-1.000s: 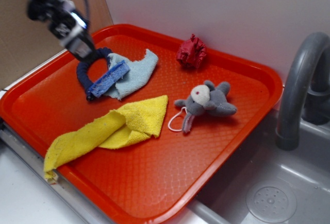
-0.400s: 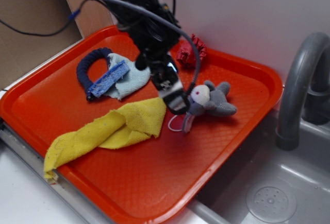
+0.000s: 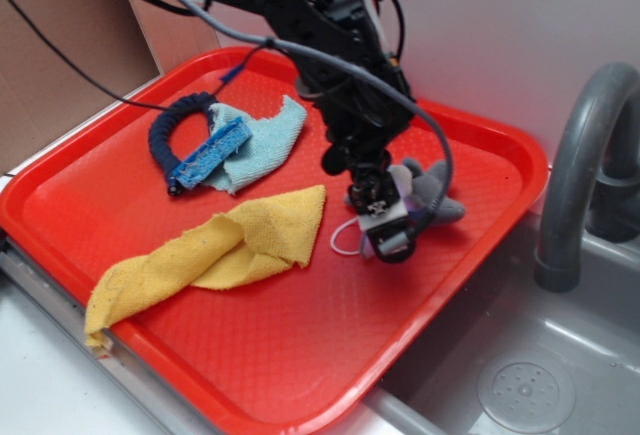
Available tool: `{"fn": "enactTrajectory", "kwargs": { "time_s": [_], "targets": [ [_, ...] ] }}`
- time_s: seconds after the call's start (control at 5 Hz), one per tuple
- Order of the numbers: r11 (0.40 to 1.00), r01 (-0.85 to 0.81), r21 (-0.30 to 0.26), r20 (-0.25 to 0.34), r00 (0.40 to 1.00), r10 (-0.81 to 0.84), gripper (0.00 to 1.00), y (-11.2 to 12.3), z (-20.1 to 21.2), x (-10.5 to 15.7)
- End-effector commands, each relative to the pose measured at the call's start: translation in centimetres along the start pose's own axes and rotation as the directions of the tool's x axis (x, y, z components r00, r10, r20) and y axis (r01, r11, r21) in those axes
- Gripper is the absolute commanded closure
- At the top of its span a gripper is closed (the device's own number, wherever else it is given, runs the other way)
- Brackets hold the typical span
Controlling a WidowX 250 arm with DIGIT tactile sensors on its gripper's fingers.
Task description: Grab the gray animal.
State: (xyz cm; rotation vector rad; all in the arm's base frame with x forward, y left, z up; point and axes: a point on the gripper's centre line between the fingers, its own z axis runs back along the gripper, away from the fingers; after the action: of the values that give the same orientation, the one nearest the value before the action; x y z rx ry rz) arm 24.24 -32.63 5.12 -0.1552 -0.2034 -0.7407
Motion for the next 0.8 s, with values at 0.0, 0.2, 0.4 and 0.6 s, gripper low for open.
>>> {"fn": "enactTrajectory", "kwargs": {
  "time_s": [0.0, 0.2, 0.4, 0.6],
  "targets": [
    [0.998, -0.068, 0.02, 0.016, 0.998, 0.067, 0.12, -0.9, 0.7, 1.5],
    [0.995, -0.09, 0.052, 0.003, 0.996, 0.09, 1.0, -1.2, 0.3, 1.5],
    [0.989, -0.134, 0.069, 0.004, 0.991, 0.134, 1.0, -1.2, 0.6, 1.0],
    [0.947, -0.31, 0.077, -0.01, 0.95, 0.312, 1.0, -0.1, 4.0, -0.2]
  ]
}}
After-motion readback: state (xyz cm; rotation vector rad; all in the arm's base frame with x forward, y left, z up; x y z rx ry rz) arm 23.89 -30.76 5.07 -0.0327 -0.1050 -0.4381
